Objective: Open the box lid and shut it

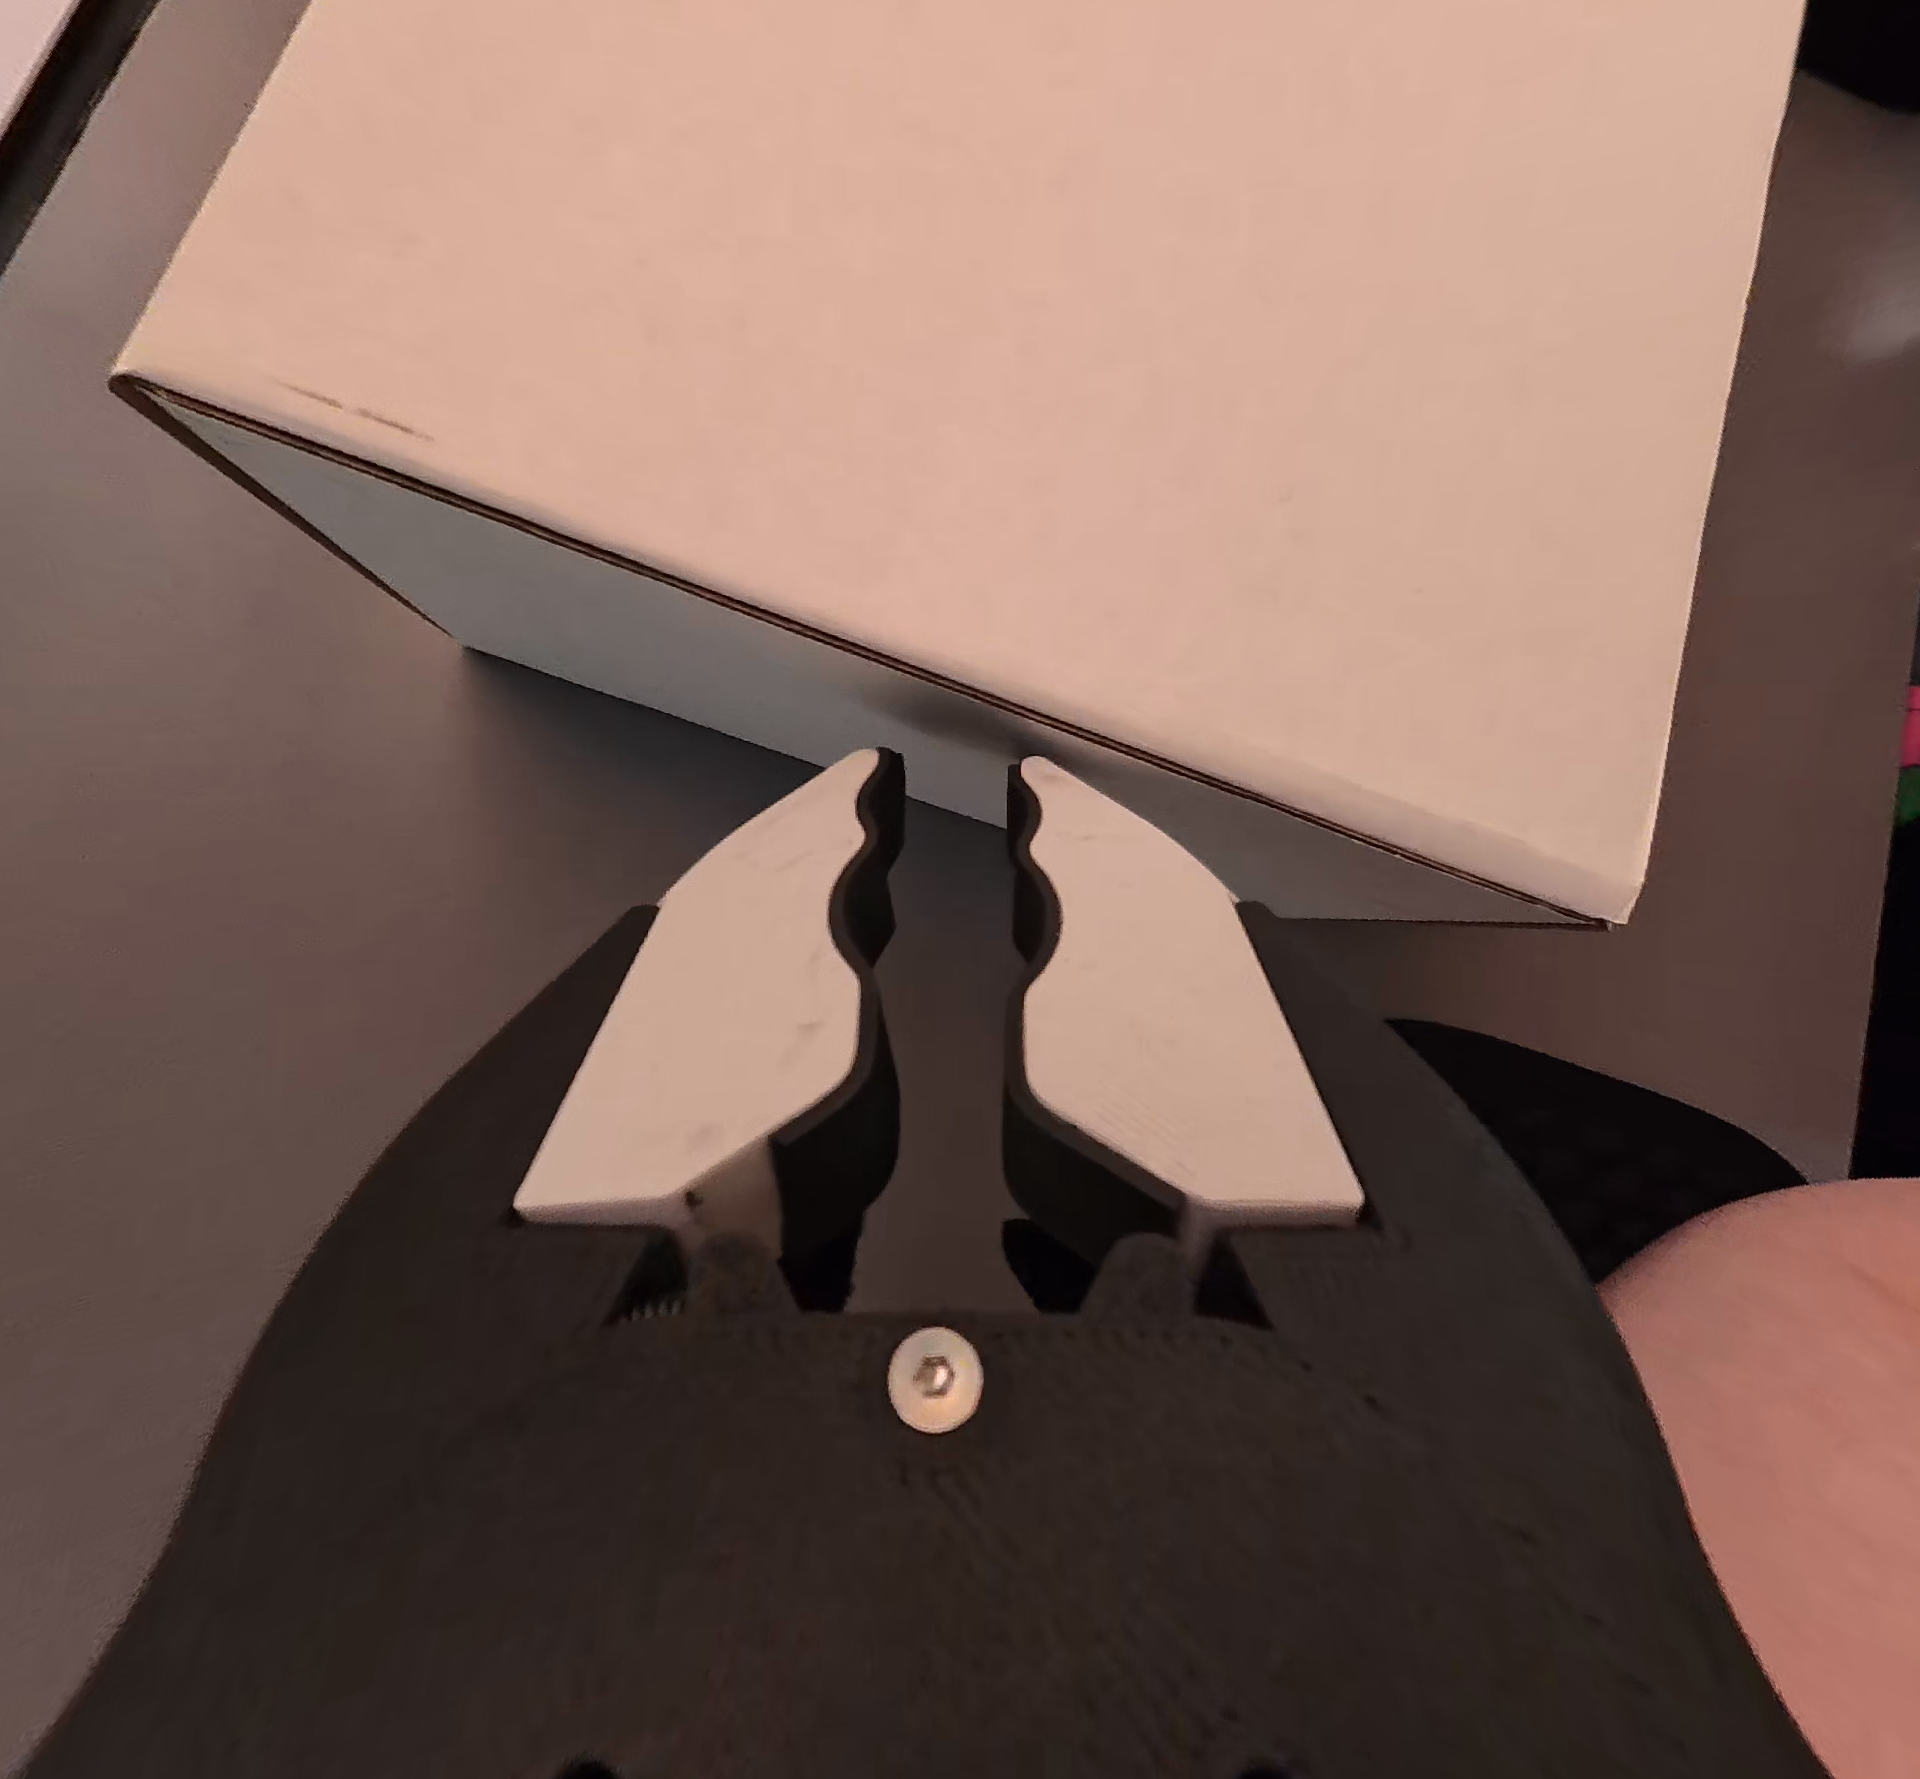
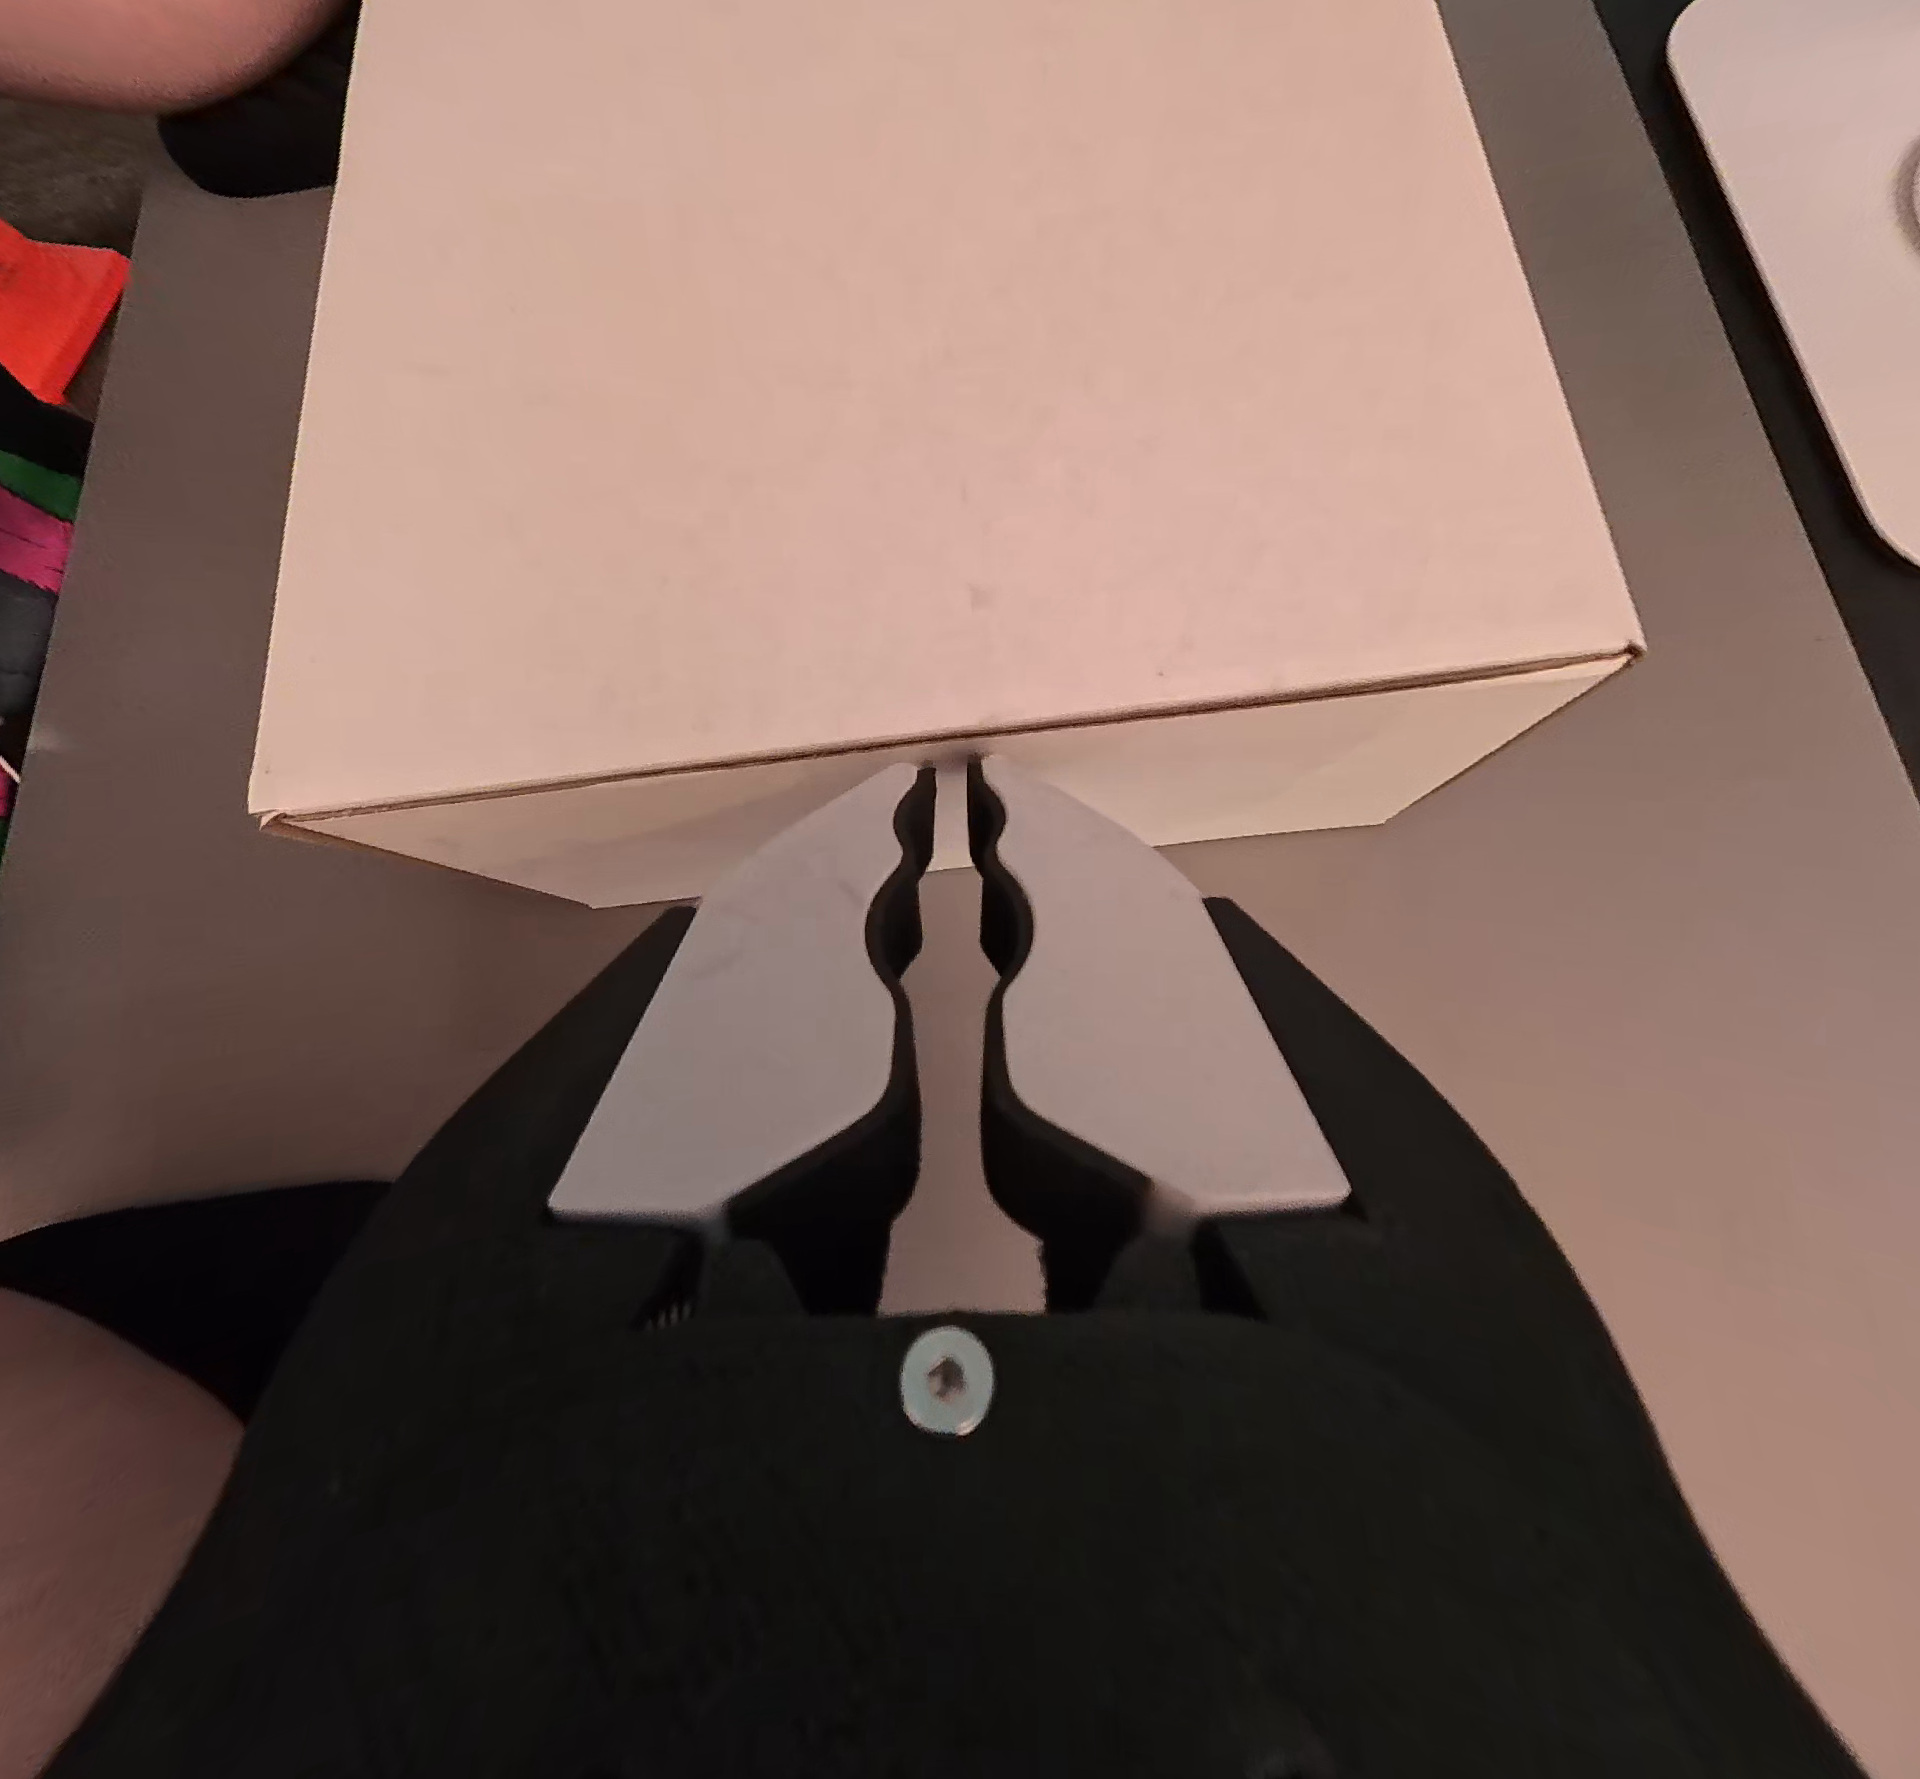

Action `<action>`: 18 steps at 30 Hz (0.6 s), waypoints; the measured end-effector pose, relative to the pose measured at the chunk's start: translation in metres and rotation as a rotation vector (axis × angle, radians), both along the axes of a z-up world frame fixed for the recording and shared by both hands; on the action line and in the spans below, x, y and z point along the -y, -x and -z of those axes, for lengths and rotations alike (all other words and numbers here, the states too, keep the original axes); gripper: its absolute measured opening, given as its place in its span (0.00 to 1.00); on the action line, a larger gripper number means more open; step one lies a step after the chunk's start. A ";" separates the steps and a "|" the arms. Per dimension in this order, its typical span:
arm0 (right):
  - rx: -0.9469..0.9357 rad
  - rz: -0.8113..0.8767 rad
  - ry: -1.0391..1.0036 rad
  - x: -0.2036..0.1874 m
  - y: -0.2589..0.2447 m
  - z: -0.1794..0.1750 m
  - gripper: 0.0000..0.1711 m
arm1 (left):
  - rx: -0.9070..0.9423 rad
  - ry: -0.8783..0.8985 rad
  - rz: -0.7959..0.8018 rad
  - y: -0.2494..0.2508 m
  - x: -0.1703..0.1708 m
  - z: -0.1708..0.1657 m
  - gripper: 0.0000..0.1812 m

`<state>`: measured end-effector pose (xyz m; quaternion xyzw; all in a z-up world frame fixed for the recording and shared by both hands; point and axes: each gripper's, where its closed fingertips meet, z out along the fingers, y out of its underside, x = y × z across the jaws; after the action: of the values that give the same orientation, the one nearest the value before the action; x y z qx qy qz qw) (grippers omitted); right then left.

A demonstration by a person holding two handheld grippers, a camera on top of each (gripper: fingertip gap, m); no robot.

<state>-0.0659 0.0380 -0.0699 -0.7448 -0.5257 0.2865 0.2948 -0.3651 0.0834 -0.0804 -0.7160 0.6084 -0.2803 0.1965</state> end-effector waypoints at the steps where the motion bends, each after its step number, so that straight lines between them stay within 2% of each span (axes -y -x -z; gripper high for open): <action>1: -0.002 -0.001 -0.001 0.000 0.000 0.000 0.04 | 0.003 0.001 0.003 0.000 0.000 0.000 0.10; 6: -0.005 0.051 -0.064 -0.007 -0.010 -0.012 0.06 | 0.007 -0.002 -0.042 0.011 -0.002 -0.015 0.12; 9: -0.056 0.194 -0.300 -0.028 -0.023 -0.055 0.12 | 0.170 -0.083 -0.113 0.014 -0.010 -0.056 0.12; 12: -0.200 0.362 -0.628 -0.040 -0.030 -0.126 0.16 | 0.371 -0.236 -0.177 0.003 -0.016 -0.111 0.20; 14: -0.239 0.427 -0.812 -0.035 -0.032 -0.162 0.18 | 0.442 -0.353 -0.207 -0.005 -0.016 -0.139 0.23; 16: -0.233 0.465 -0.866 -0.026 -0.029 -0.179 0.21 | 0.469 -0.514 -0.278 -0.010 -0.022 -0.162 0.30; 18: -0.228 0.484 -0.876 -0.020 -0.024 -0.190 0.26 | 0.555 -0.704 -0.377 -0.013 -0.029 -0.193 0.30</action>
<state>-0.0423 0.0577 0.1201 -0.6157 -0.3735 0.0421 0.6926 -0.3517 0.1124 0.1128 -0.6021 0.4504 -0.1974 0.6290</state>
